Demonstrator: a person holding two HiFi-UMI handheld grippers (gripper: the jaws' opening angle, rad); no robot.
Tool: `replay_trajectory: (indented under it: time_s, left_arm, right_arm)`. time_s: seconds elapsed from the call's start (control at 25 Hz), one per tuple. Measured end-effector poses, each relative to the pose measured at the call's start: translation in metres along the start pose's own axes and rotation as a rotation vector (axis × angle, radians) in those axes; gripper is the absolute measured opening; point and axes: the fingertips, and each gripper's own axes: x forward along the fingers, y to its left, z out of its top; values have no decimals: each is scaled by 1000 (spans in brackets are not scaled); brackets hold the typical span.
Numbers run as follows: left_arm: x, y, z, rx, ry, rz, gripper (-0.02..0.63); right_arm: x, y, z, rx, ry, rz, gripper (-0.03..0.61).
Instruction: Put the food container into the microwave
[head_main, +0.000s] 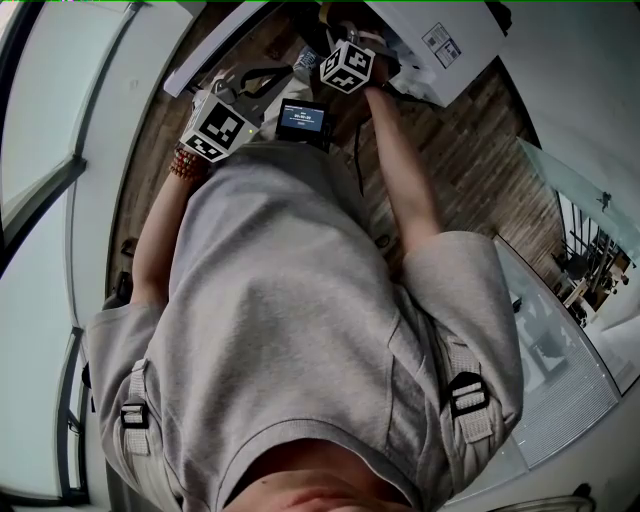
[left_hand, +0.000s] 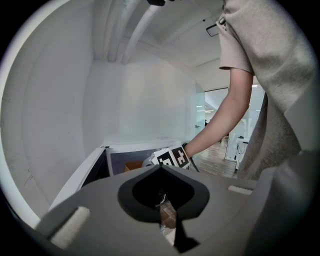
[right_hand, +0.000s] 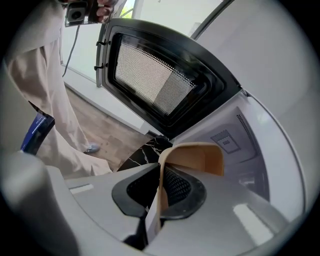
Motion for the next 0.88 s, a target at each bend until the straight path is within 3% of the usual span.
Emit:
replay_trajectory:
  time_s: [0.88]
  left_arm:
    - [-3,2,2,9,4,1,2]
  right_arm:
    - [13,-5,-34,14,132,-64,29]
